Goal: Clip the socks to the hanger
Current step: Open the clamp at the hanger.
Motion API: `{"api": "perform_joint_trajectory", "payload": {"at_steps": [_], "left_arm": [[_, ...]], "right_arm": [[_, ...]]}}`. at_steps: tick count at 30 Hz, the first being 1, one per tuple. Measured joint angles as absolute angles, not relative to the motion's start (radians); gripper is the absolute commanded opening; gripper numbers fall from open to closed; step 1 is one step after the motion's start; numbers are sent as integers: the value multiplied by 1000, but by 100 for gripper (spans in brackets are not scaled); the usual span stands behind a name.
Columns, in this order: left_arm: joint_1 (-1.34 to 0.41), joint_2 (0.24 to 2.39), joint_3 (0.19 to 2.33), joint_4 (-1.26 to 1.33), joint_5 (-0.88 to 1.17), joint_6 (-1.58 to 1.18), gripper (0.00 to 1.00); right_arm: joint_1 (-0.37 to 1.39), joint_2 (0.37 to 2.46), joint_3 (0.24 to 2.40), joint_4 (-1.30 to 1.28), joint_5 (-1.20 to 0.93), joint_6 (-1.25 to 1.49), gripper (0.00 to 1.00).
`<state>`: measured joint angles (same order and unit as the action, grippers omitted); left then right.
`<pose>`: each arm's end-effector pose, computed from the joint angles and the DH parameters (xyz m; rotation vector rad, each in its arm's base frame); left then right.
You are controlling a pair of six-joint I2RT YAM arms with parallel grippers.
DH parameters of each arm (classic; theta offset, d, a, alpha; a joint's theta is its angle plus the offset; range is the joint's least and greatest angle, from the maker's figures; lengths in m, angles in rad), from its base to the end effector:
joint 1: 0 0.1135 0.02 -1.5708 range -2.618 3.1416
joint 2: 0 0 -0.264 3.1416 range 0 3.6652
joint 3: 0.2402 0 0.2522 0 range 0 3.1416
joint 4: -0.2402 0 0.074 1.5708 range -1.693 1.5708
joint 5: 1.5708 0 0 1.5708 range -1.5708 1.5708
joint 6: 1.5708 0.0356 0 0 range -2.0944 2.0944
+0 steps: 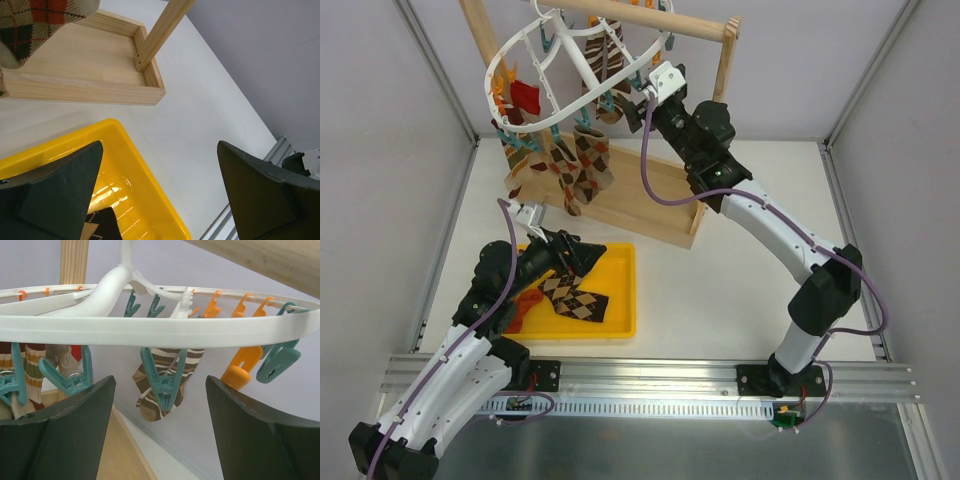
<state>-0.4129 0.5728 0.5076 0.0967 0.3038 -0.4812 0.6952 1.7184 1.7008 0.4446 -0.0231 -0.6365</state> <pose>0.1372 -0.0717 0.3039 0.1978 1.6059 -0.9336 0.3101 0.2598 0.4757 -0.7228 0.8869 0.0654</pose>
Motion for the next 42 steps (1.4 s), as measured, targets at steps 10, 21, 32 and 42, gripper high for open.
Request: {"api": "perform_joint_trajectory", "payload": {"at_steps": [10,21,32,42], "left_arm": [[-413,574,508,96,301,-481,99],[-413,577,508,93,280,-481,99],[-413,576,508,93,279,-479,99],[-413,573,490,92,275,-479,99]], "right_arm": [[691,1747,1718,484,-15,-628,70],[678,1774,1763,547,-12,-575,69],[677,1834,1829,538,-8,-566,52],[673,1836,1881,483,-24,-498,5]]}}
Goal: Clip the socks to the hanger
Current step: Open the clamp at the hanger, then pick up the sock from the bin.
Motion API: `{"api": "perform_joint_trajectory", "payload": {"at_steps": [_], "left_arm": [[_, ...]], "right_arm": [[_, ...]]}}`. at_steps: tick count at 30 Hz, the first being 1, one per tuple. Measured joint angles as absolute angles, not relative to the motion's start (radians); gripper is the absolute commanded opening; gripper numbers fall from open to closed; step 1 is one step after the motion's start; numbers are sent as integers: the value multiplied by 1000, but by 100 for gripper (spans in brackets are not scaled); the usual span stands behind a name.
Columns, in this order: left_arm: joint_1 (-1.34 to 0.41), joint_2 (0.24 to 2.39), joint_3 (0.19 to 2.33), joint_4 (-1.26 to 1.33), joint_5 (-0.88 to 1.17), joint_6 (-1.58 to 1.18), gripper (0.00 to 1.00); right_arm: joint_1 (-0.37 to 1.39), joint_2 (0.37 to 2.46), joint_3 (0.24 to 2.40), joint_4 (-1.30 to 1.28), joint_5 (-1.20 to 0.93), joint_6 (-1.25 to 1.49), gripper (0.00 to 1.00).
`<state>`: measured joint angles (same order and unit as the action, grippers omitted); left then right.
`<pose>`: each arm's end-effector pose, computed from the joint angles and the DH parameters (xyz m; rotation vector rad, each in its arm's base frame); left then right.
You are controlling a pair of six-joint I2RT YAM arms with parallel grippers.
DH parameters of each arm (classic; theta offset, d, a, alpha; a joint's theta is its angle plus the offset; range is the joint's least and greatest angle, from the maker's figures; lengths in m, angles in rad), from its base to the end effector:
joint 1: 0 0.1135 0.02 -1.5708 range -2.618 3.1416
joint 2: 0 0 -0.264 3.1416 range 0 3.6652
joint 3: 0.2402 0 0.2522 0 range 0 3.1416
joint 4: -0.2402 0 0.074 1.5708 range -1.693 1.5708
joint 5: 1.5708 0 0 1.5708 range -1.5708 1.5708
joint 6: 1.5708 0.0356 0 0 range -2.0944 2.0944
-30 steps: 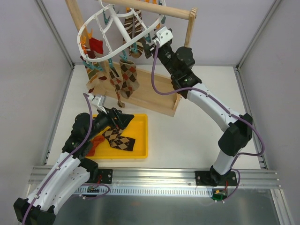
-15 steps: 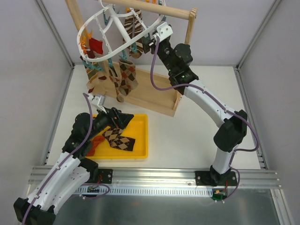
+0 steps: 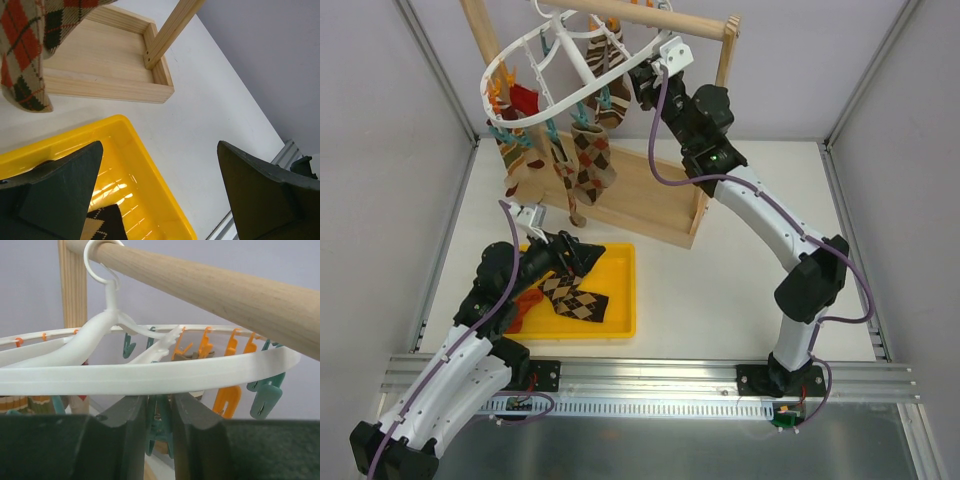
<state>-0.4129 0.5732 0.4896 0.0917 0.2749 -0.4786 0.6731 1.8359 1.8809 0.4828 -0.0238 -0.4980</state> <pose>0.1386 -0.0713 0.2969 0.1728 1.6284 -0.9074 0.3324 0.2661 0.4944 -0.5952 0.8584 0.1713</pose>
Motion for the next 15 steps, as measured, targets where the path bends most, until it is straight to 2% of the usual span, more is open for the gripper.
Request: {"api": "perform_joint_trajectory", "payload": {"at_steps": [3,5,15], "left_arm": [[-413,560,478,92,263,-480,99],[-413,552,468,92,255,-481,99],[-413,543,451,52,187,-534,97]], "right_arm": [[667,1835,1921,395,-55,-435,5],[662,1834,1942,342,-78,-385,1],[658,1776,1940,204,-168,-125,1]]}}
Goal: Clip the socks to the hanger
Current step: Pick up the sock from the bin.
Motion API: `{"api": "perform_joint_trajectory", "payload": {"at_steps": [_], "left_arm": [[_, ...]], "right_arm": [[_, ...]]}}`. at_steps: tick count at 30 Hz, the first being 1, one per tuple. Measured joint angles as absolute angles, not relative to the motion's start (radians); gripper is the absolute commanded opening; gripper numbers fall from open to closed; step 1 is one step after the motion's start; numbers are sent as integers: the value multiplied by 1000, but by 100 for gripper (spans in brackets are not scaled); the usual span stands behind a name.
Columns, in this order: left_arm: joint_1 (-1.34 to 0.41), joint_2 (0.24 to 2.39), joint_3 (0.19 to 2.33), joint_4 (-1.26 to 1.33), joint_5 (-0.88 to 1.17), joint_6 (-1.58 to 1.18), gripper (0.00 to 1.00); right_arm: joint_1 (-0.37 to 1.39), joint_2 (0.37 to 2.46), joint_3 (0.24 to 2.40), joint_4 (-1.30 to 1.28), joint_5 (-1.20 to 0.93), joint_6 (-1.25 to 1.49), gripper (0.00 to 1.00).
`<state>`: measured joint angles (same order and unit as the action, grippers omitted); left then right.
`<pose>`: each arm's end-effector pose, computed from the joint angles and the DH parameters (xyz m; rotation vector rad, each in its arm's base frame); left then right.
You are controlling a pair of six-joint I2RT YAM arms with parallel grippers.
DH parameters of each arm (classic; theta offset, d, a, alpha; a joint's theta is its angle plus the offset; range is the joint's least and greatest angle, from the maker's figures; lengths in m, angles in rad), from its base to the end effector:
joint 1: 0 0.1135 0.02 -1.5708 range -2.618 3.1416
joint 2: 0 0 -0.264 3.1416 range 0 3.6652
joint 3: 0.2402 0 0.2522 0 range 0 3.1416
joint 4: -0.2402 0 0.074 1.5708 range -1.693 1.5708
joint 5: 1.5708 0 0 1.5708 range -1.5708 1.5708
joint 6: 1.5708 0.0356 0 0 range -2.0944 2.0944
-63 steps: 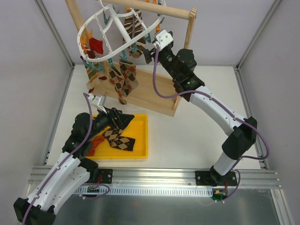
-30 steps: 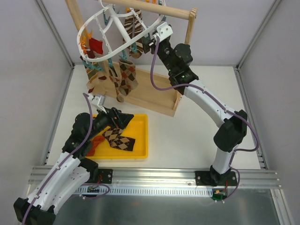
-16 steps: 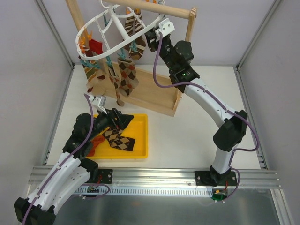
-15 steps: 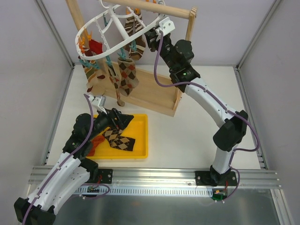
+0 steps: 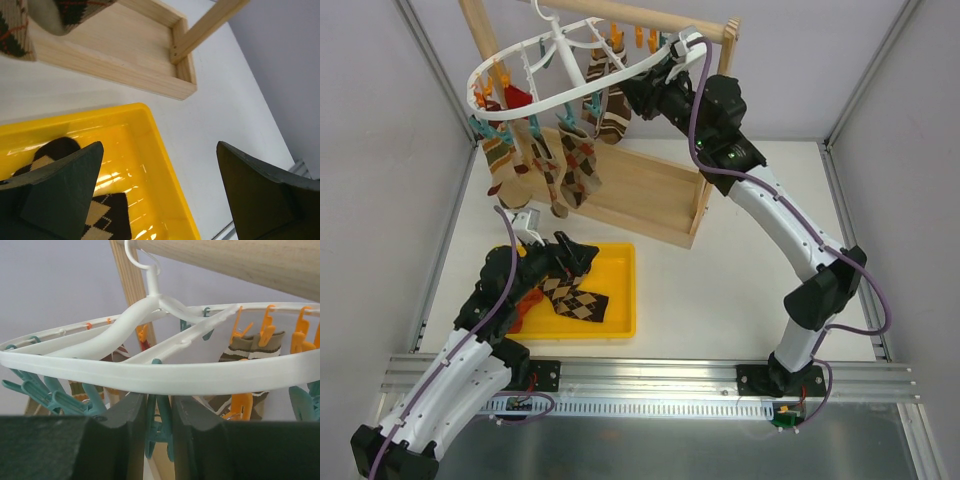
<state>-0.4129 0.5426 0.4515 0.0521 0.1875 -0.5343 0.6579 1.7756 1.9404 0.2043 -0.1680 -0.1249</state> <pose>0.1368 -0.0672 0.2830 0.0496 1.6811 -0.8749 0.3186 0.2537 0.5107 -0.6025 1.0681 0.5665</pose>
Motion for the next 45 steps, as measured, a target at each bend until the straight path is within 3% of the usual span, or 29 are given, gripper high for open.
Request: {"api": "perform_joint_trajectory", "payload": {"at_steps": [7,18,28,39,42,45], "left_arm": [[-413,568,485,-178,-17,-598,91],[-498,708,485,-275,-218,-676,91],[-495,687,444,-497,-530,-1028,90],[-382,696,421,-659,-683,-1298,87],[-357,736,430,-671,-696,-1302,85],[-358,793,438,-669,-688,-1304,74]], "right_arm": [[658,1754,1882,243,-181,-47,1],[658,1753,1868,270,-181,-32,1],[658,1745,1850,282,-181,-32,1],[658,1738,1815,326,-188,-30,1],[657,1738,1814,329,-191,-30,1],[657,1738,1814,329,-193,-30,1]]}}
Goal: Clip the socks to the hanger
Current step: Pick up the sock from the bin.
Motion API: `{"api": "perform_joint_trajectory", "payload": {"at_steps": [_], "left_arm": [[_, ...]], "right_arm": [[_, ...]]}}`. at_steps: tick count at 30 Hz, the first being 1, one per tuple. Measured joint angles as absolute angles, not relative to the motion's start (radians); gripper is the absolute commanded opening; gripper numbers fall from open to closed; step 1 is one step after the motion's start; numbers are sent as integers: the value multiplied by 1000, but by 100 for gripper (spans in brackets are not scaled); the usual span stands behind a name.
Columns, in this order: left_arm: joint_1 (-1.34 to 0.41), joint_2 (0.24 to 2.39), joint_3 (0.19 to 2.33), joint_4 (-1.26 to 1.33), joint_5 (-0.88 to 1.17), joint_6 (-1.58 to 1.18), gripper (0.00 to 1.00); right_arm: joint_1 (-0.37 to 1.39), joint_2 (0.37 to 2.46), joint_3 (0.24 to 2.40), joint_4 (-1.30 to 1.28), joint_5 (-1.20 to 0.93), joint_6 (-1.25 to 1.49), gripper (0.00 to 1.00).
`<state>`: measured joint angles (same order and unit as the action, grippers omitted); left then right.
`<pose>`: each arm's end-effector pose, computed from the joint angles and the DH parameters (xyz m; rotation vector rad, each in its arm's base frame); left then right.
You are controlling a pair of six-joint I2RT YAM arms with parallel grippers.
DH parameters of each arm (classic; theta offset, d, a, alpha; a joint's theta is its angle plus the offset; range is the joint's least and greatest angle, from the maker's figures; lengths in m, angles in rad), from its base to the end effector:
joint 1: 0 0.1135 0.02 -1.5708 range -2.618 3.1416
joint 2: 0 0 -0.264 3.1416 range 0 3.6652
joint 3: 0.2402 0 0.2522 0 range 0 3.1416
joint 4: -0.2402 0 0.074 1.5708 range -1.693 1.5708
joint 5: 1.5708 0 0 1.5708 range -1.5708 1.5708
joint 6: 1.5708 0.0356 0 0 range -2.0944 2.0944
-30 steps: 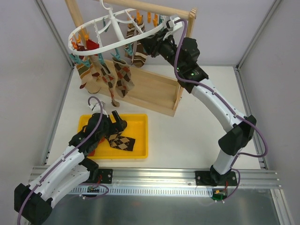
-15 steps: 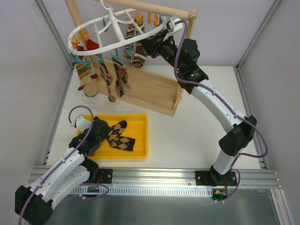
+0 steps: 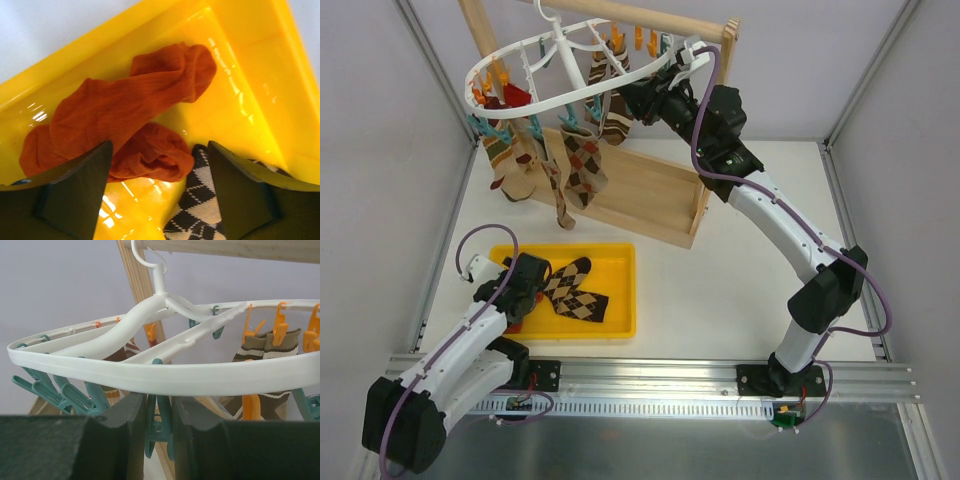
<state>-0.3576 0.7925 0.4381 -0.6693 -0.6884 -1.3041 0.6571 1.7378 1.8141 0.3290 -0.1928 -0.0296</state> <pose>0.1372 -0.0271 0.1861 -1.2437 1.9255 0.0786 0.3154 0.2520 0.4953 -0.5632 1.0584 0.6646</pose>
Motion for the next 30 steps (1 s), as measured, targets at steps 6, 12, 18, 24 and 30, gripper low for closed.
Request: {"api": "perform_joint_trajectory", "payload": {"at_steps": [6,12,18,24,30], "left_arm": [[-358,892,449,-664,-654,-1283,63],[-358,929,461,-616,-607,-1245,5],[-358,895,451,-574,-575,-1211,0],[-358,775,448,-546,-539,-1119,0],[-375,699,505,-479,-427,-950,0]], "right_arm": [[657,1738,1814,329,-192,-29,1],[657,1738,1814,329,-192,-34,1],[657,1738,1814,329,-191,-38,1],[657,1738,1814,329,-187,-38,1],[657,1738,1814,329,-181,-41,1]]}}
